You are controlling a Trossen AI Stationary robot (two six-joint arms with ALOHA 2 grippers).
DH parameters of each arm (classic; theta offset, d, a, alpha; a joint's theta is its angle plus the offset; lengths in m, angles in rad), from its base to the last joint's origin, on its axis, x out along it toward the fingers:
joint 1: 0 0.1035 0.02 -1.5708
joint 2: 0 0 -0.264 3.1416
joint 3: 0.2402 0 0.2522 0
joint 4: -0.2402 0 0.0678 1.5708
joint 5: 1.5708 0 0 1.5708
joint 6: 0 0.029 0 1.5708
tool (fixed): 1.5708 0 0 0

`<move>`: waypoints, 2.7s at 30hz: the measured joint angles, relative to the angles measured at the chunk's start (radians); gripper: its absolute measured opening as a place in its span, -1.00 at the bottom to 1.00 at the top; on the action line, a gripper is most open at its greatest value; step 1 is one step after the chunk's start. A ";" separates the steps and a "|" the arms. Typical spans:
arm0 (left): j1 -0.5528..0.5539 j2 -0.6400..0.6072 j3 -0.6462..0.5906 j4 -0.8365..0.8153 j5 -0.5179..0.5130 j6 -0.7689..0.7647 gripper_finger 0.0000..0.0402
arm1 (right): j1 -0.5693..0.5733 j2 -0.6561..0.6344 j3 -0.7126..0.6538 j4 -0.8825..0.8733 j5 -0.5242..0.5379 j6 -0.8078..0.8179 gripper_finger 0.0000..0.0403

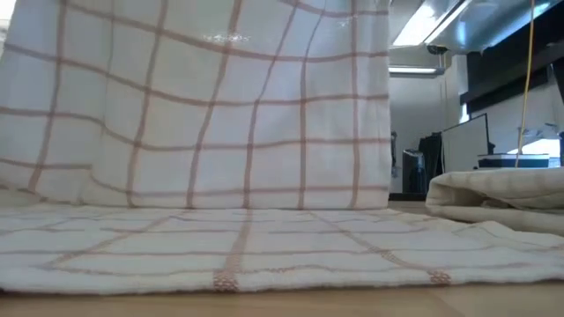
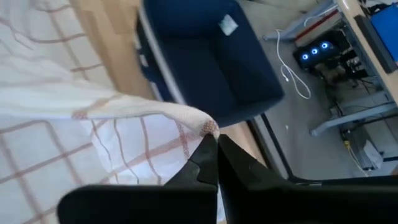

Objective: Fold towel
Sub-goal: Fold the white with brown pattern towel on the table

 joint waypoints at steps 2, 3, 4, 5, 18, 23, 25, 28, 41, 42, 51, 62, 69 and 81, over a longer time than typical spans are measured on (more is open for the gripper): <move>-0.001 -0.074 -0.061 0.000 0.011 -0.020 -0.99 | -0.033 -0.025 0.000 0.001 -0.001 -0.037 -0.99; -0.001 -0.108 -0.088 -0.002 0.014 -0.032 -0.99 | -0.051 -0.037 0.000 0.003 -0.006 -0.051 -0.99; -0.001 -0.145 -0.114 -0.001 0.015 -0.038 -0.99 | -0.070 -0.045 0.000 0.007 -0.012 -0.072 -0.99; -0.001 -0.176 -0.135 -0.001 0.015 -0.040 -0.99 | -0.089 -0.052 0.000 0.011 -0.019 -0.095 -0.99; 0.075 -0.408 -0.154 0.000 -0.192 0.188 -0.99 | -0.370 -0.068 0.000 0.357 -0.172 -0.545 -0.99; 0.114 -0.466 -0.154 0.000 -0.216 0.312 -0.99 | -0.464 -0.075 0.001 0.442 -0.231 -0.679 -0.99; 0.130 -0.482 -0.154 0.000 -0.216 0.351 -0.99 | -0.497 -0.075 0.001 0.455 -0.235 -0.708 -0.99; 0.146 -0.501 -0.154 0.000 -0.216 0.403 -0.99 | -0.535 -0.075 0.001 0.455 -0.229 -0.743 -0.99; 0.195 -0.527 -0.204 0.000 -0.029 0.411 -0.99 | -0.558 -0.075 0.001 0.341 -0.255 -0.696 -0.99; 0.195 -0.525 -0.213 0.000 0.002 0.392 -0.99 | -0.546 -0.075 0.001 0.317 -0.257 -0.676 -0.99; 0.171 -0.503 -0.351 0.042 0.213 0.249 -0.99 | -0.399 -0.075 0.001 0.176 -0.374 -0.456 -0.99; 0.030 -0.445 -0.395 0.208 0.284 0.115 -0.99 | -0.206 -0.074 -0.142 0.184 -0.413 -0.254 -0.99; -0.044 -0.359 -0.395 0.202 0.330 -0.051 -0.99 | -0.118 -0.073 -0.304 0.355 -0.470 -0.163 -0.99; -0.132 -0.144 -0.395 0.316 0.359 -0.166 -0.99 | 0.023 -0.073 -0.449 0.490 -0.526 -0.026 -0.99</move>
